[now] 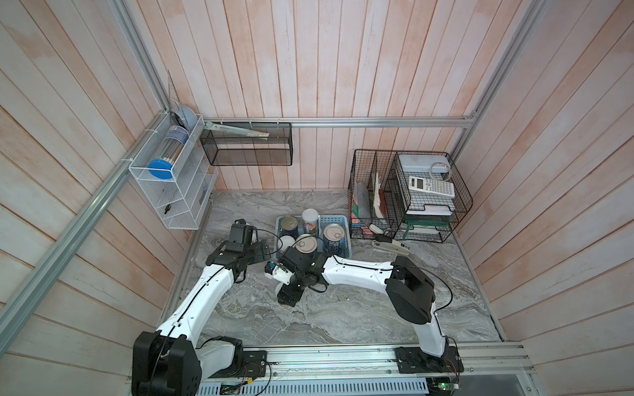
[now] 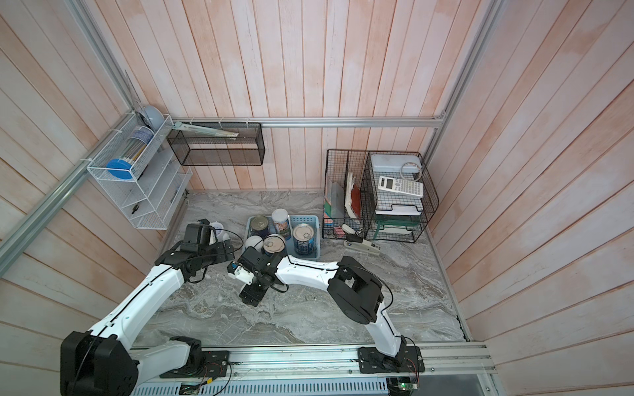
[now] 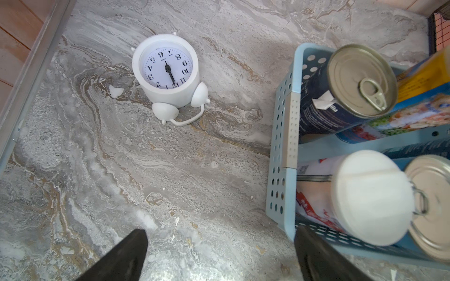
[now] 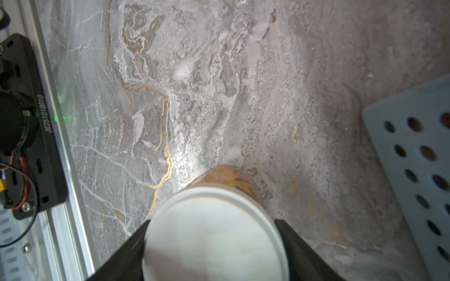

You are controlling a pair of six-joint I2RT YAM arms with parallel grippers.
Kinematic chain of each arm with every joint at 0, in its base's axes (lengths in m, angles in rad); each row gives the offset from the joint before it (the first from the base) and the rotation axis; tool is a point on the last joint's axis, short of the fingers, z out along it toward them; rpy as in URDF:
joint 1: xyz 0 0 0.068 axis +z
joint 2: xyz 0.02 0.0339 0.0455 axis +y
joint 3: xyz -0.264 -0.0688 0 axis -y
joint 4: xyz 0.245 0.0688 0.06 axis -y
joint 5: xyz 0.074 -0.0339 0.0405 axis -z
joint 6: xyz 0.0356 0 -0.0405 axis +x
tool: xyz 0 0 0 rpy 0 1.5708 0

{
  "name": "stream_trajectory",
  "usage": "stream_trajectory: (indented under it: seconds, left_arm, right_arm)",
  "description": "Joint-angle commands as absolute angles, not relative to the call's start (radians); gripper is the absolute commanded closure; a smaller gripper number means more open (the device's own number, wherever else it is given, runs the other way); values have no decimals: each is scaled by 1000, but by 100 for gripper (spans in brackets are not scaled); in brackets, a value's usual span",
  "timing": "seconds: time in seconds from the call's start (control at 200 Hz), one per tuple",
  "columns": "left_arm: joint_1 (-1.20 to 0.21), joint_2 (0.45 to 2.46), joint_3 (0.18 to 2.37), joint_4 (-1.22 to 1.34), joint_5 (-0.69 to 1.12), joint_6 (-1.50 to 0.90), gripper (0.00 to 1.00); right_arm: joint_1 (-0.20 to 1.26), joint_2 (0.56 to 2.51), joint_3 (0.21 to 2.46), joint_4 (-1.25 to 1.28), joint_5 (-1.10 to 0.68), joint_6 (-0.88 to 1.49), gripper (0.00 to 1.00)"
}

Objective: Put the canned food in the basket
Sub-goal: Pick up the canned food from the center of the board.

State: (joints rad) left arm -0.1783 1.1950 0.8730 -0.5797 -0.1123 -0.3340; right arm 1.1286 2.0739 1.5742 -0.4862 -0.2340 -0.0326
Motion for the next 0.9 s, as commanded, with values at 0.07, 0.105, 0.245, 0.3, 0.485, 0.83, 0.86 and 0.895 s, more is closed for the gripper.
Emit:
stream_trajectory:
  seconds: [0.07, 0.105, 0.245, 0.3, 0.485, 0.83, 0.86, 0.895]
  left_arm:
    - [-173, 1194, 856, -565, -120, -325, 0]
    - [-173, 1195, 855, -565, -120, -324, 0]
    - [-173, 1195, 856, -566, -123, -328, 0]
    - [-172, 1195, 857, -567, -127, -328, 0]
    - [-172, 1194, 857, -571, -141, -334, 0]
    - [-167, 1202, 858, -572, -147, -340, 0]
    - [-167, 1203, 859, -572, -147, -340, 0]
    - [-167, 1203, 859, -572, -146, -341, 0]
  right_arm:
    - [1124, 2063, 1588, -479, -188, -11, 55]
    - [1124, 2047, 1583, -480, -184, -10, 58]
    - [1122, 1961, 1566, -524, -158, -15, 59]
    - [1120, 1925, 1570, -561, -134, -17, 59]
    - [1082, 1807, 1612, -732, -4, -31, 59]
    - [854, 1623, 1558, -671, 159, -10, 57]
    - [831, 1623, 1564, -654, 158, -17, 57]
    - [800, 1629, 1577, -638, 154, -20, 53]
